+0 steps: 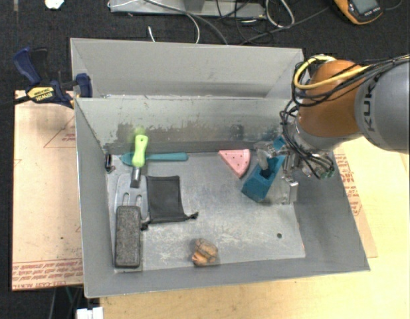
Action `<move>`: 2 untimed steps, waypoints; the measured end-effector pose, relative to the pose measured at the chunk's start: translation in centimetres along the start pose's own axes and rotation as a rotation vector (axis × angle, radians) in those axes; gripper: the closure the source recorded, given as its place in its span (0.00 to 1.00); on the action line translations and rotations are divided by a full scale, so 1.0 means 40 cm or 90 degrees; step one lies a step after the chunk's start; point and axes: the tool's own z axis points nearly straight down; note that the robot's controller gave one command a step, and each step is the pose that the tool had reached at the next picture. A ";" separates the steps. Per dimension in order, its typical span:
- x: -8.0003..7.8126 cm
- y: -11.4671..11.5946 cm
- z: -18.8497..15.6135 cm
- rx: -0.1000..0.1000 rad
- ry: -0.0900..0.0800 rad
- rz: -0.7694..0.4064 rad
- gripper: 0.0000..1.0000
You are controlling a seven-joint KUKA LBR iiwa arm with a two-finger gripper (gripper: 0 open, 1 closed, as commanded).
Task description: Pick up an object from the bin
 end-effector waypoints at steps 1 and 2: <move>-0.052 0.024 -0.017 -0.001 0.000 0.019 0.00; -0.079 0.014 -0.017 0.002 -0.005 -0.120 0.00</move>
Offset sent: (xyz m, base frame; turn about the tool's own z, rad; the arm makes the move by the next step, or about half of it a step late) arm 0.0336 0.0116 -0.0030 -0.2985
